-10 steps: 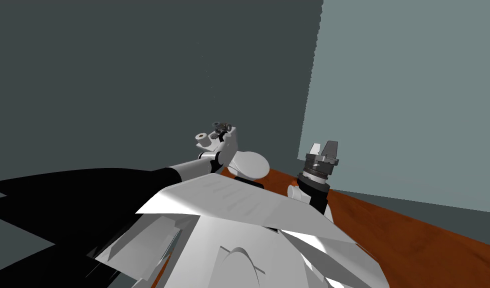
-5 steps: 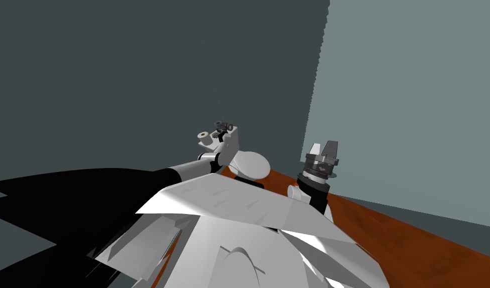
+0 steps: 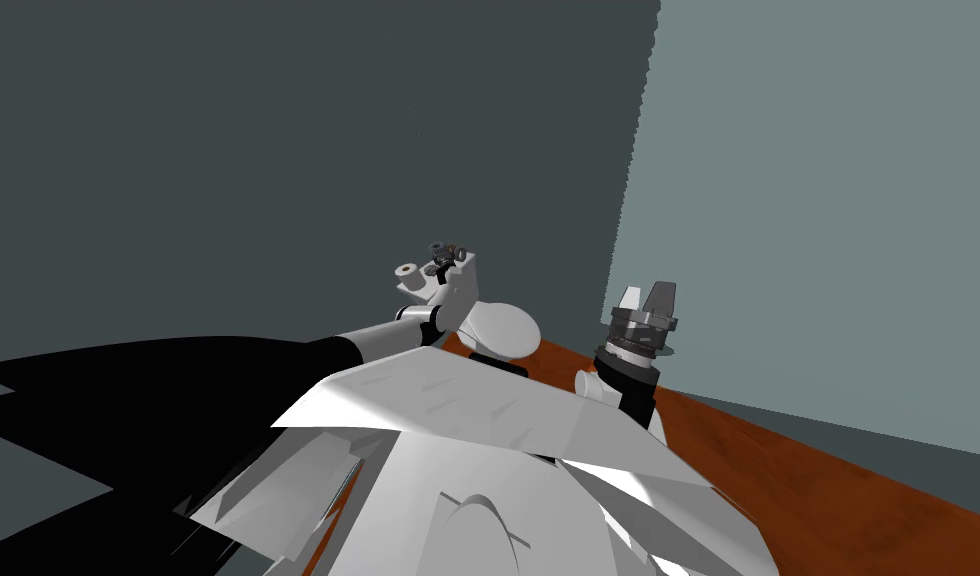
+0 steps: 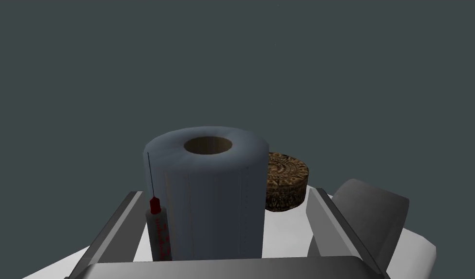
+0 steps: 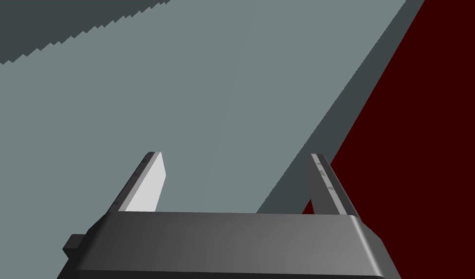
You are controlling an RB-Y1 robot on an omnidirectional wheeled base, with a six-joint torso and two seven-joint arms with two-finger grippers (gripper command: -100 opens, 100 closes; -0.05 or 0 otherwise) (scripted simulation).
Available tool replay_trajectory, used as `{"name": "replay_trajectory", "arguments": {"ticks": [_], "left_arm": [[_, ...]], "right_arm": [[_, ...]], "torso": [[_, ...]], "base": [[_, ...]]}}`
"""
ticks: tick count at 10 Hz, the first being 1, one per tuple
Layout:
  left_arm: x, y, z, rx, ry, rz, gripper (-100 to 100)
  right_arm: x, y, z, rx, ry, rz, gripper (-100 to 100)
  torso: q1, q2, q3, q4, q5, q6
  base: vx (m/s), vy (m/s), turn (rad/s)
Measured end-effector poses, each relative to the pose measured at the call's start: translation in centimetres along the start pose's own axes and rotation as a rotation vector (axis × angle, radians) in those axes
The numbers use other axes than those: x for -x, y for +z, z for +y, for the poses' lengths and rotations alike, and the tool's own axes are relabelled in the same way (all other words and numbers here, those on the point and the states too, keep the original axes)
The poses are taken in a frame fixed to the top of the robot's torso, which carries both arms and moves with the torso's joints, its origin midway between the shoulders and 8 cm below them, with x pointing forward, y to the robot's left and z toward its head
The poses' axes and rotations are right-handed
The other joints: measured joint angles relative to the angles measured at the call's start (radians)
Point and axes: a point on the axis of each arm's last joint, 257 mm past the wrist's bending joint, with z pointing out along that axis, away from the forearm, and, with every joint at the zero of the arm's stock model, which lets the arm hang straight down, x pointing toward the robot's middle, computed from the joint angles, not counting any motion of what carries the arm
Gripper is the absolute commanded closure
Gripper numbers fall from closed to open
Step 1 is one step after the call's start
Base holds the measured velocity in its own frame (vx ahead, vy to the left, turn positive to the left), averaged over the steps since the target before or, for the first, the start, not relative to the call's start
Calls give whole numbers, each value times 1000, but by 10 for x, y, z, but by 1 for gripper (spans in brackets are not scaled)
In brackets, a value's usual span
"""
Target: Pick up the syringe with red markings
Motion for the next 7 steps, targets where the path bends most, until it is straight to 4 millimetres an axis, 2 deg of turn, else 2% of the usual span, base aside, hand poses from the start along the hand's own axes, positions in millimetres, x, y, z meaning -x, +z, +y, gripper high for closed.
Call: {"name": "replay_trajectory", "arguments": {"ticks": [3,7], "left_arm": [[-4,-14,4,-24,0,9,-100],[-7,-29,7,-57,7,14,-100]], "right_arm": [[0,0,0,0,0,0,0],[0,0,0,0,0,0,0]], "torso": [[7,-1,-1,0,1,2],[2,-2,-1,0,0,2]], "base": [[0,136,-156],[1,75,-65]]}}
